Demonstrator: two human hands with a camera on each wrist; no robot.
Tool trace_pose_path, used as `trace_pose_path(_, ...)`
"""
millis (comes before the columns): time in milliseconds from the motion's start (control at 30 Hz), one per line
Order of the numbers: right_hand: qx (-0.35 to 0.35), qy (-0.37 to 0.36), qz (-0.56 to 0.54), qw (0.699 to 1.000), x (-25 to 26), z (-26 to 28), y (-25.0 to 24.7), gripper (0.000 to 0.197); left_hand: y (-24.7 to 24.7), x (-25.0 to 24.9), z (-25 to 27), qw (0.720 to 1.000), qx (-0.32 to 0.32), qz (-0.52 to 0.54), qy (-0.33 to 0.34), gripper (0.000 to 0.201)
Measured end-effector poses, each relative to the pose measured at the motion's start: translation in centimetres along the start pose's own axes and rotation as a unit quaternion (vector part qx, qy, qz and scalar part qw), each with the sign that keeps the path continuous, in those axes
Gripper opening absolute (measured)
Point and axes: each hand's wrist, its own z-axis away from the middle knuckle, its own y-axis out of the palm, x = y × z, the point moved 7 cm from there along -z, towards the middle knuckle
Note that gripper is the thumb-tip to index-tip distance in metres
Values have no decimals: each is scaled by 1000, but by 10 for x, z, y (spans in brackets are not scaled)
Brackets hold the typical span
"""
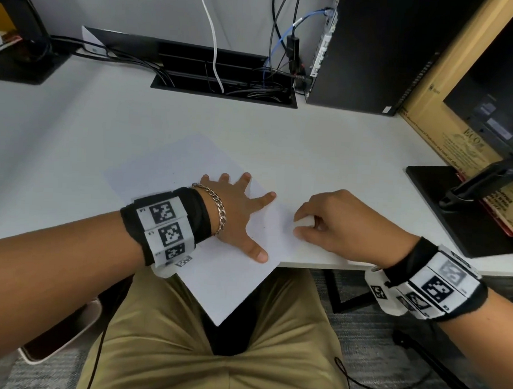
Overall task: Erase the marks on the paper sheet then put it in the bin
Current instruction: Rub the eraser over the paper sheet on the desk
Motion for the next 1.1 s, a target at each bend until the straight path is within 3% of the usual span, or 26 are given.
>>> trace_pose_path(267, -13, -29, -28, 999, 14, 12, 15, 30, -12, 14, 0, 994, 41, -38, 97, 133)
trace_pose_path(433, 4, -36, -30, 999, 30, 20, 28, 30, 5, 9, 1, 998, 40, 22, 48, 145)
trace_pose_path(833, 28, -34, 26, 999, 28, -27, 16, 33, 3, 6, -10, 997, -3, 52, 57, 138)
trace_pose_path(1000, 81, -102, 17, 991, 38, -16, 19, 33, 3, 5, -13, 998, -3, 41, 51, 140)
trace_pose_path(1100, 46, -78, 36, 995, 30, -36, 10, 33, 4, 5, -14, 998, -3, 40, 50, 141)
